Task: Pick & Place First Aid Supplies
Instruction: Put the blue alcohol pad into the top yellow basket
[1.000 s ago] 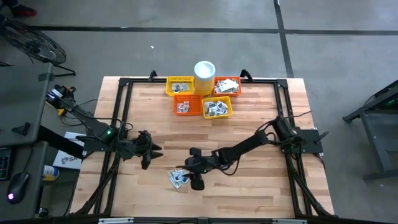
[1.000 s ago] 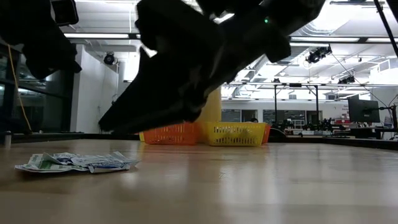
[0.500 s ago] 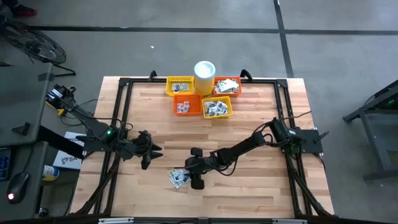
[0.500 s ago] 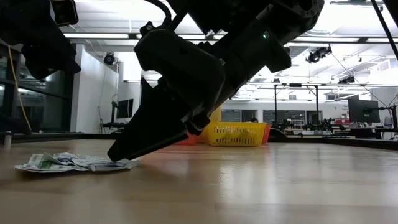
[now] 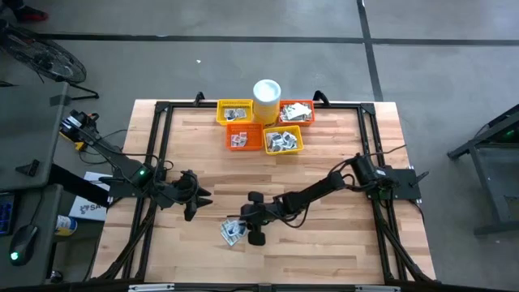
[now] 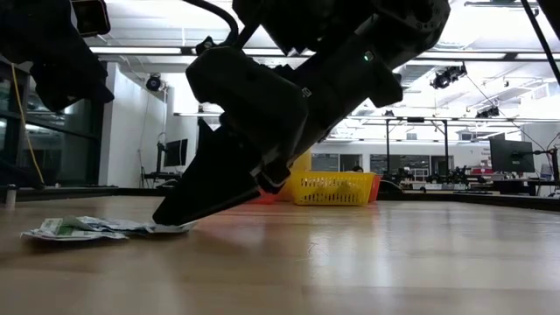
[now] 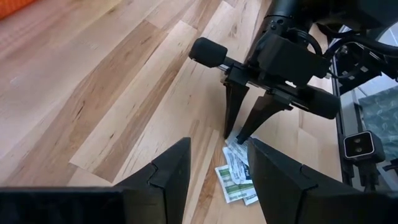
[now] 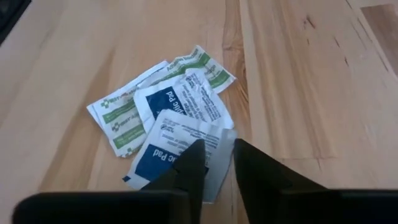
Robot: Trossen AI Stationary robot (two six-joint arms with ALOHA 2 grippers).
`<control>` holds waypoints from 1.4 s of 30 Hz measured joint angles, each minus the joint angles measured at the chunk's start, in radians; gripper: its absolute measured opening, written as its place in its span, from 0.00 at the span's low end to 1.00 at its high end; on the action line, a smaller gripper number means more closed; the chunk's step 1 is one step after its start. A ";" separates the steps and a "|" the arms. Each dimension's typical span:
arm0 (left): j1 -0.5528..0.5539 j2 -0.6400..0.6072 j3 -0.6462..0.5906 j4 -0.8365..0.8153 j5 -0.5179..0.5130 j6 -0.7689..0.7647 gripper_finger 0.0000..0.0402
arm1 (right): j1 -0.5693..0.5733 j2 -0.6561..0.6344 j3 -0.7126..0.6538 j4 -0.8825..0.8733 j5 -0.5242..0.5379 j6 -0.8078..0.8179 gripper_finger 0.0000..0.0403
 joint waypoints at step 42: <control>0.000 0.000 0.000 -0.004 0.002 -0.015 0.39 | -0.038 -0.002 0.276 -0.426 -0.034 -0.005 0.00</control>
